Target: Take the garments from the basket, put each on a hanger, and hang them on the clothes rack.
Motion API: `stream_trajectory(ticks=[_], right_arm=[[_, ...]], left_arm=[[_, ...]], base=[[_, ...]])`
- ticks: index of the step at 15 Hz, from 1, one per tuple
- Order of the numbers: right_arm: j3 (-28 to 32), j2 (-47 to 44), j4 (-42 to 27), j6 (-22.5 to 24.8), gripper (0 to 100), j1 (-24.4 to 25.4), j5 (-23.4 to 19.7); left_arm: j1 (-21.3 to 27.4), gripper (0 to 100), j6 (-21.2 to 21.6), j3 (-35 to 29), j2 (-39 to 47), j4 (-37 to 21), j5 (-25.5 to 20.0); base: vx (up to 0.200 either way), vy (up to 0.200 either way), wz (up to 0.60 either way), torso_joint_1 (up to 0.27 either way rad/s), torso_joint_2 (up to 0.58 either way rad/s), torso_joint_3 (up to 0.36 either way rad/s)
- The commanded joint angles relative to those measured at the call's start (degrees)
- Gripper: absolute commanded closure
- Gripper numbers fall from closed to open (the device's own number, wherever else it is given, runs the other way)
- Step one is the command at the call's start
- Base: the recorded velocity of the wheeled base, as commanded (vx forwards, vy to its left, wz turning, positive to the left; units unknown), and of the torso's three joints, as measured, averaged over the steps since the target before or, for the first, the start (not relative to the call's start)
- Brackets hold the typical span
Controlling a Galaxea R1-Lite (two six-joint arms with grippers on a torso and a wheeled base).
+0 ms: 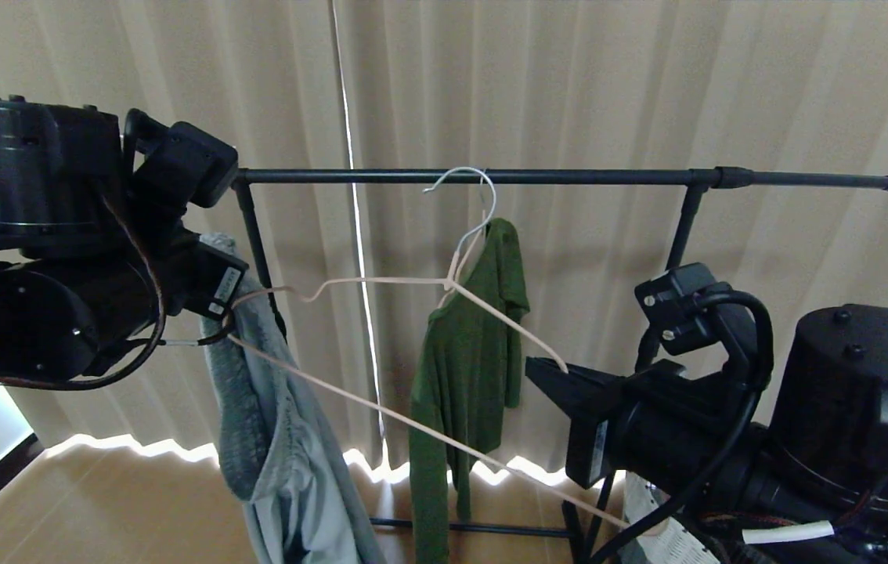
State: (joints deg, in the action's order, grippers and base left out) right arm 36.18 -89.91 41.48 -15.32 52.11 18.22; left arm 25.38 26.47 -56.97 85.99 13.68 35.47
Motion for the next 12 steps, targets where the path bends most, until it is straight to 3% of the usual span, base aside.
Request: stream_trajectory(ticks=[1, 6, 10, 12], right_arm=[[0.4, -0.1, 0.3, 0.7, 100, -2.0, 0.1], [5.2, -2.8, 0.0, 1.1, 100, -1.8, 0.0], [6.4, -2.1, -1.3, 0.4, 100, 3.8, -1.0], [6.5, -2.5, -2.5, -2.3, 100, 6.1, -1.0]], left_arm=[[-0.1, 100, 1.7, 1.0, -1.1, 0.0, 0.0], [0.9, 100, 3.5, 2.2, -1.0, 0.0, 0.1], [0.8, 100, 3.5, 1.7, -0.4, 0.3, 1.8], [0.9, 100, 3.3, 0.8, 0.1, 0.4, 1.9]], base=[[0.0, 0.0, 0.0, 0.0, 0.0, 0.0], [0.0, 0.0, 0.0, 0.0, 0.0, 0.0], [0.0, 0.0, 0.0, 0.0, 0.0, 0.0], [0.0, 0.0, 0.0, 0.0, 0.0, 0.0]])
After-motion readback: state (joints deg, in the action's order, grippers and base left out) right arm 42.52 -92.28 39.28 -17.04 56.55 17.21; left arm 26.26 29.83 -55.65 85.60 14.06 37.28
